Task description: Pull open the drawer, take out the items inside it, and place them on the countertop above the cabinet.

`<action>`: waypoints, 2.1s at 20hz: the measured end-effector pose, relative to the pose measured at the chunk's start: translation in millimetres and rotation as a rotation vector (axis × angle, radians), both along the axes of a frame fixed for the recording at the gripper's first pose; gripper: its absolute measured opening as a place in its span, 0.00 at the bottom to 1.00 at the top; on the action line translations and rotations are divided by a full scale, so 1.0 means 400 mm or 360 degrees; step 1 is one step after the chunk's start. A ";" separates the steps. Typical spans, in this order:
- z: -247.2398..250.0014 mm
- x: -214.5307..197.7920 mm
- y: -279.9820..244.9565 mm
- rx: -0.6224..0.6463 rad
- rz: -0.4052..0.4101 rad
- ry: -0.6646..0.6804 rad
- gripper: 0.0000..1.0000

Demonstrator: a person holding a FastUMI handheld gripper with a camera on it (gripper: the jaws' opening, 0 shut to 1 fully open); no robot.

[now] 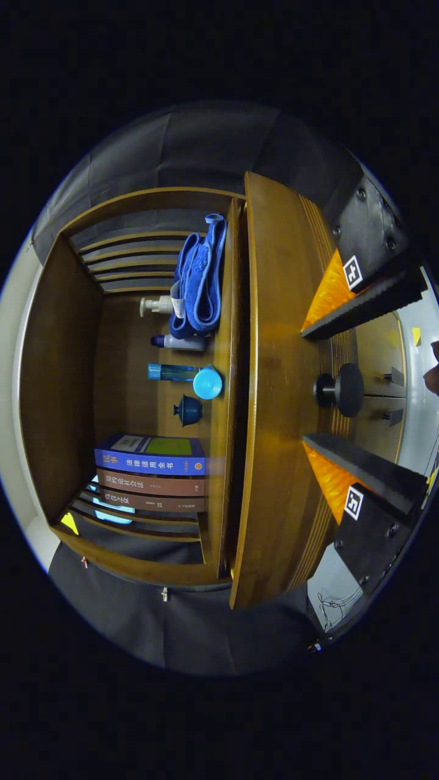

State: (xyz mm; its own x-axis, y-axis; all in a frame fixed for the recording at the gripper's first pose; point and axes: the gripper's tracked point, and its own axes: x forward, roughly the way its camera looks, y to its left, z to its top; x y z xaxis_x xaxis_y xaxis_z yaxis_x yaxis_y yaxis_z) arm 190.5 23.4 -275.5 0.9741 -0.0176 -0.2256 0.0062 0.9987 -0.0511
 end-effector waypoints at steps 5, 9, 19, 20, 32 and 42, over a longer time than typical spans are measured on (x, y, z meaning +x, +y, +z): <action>-0.007 0.070 0.002 -0.0049 0.0002 0.0005 1.00; -0.008 0.082 0.003 -0.0121 -0.0010 -0.0022 1.00; 0.136 0.037 0.016 -0.0100 0.0055 -0.0119 1.00; 0.175 0.028 0.016 -0.0075 0.0052 -0.0141 0.99; 0.556 -0.178 0.027 0.0139 0.0065 -0.0260 0.99; 0.666 -0.358 0.033 0.0110 0.0115 -0.0307 0.99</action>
State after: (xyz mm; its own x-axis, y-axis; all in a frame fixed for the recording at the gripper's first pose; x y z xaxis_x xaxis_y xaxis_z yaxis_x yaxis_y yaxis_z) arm 47.2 36.6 -9.0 0.9974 0.0632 -0.0334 -0.0628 0.9979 0.0127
